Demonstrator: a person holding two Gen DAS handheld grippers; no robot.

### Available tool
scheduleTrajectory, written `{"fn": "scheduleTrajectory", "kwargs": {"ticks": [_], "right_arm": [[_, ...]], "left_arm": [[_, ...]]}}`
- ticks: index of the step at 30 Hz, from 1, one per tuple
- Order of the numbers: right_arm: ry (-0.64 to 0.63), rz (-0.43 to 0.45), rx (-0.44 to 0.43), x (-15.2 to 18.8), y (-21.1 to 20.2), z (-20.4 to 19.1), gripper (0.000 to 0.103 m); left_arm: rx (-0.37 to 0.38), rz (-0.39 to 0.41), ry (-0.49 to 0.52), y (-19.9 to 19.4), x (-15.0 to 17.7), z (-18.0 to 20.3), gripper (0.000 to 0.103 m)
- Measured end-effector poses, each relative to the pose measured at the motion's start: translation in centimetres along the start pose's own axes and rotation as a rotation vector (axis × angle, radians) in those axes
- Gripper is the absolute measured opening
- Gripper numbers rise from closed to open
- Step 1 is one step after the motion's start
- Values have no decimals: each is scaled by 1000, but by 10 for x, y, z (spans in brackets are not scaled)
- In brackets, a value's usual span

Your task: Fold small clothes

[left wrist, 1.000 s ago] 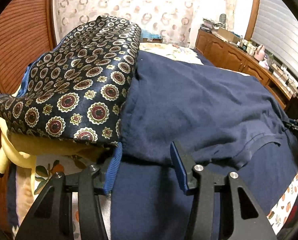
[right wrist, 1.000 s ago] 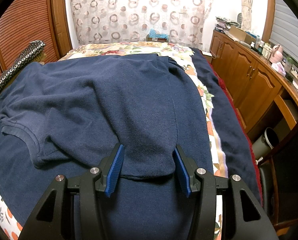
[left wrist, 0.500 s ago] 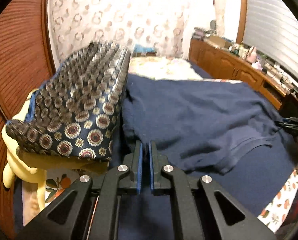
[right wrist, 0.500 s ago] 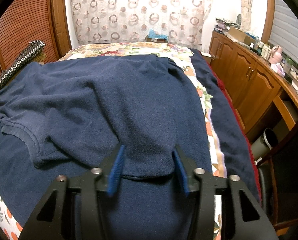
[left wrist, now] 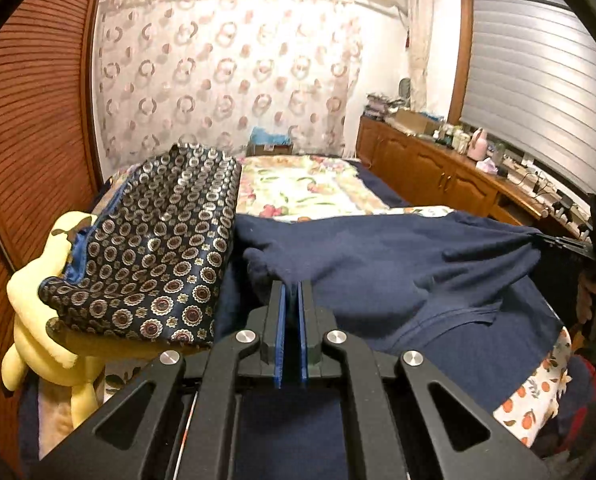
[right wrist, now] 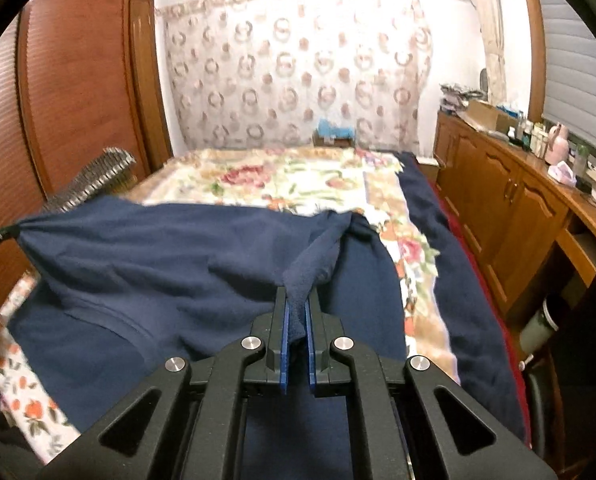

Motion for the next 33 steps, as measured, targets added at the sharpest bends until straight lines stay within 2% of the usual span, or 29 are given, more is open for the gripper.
{"fn": "scheduleTrajectory", "kwargs": {"ticks": [8, 11, 15, 18, 25, 33], "right_arm": [[12, 38, -49, 16, -61, 15, 6], [-13, 33, -46, 27, -76, 17, 6], [-30, -47, -7, 47, -62, 29, 6], [-27, -112, 25, 67, -40, 36, 6], [-63, -146, 72, 77, -16, 33, 6], [-63, -84, 63, 65, -30, 19, 37]], "left_arm": [[-4, 38, 5, -39, 10, -4, 7], [-15, -7, 5, -40, 29, -6, 7], [-20, -100, -13, -24, 66, -8, 7], [-16, -140, -35, -15, 85, -8, 7], [-26, -162, -38, -14, 97, -2, 7], [-39, -159, -40, -18, 97, 1, 7]]}}
Point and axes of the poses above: each gripper's, at about its wrist camera, not at the fingertips, and y roughly the way its jaws point, z to its right, x to its underside, the point moved 7 cm from there along y, roughly the way its jaws point, and after that the axes turned 12 degrees about y, right-handed, at the moved point
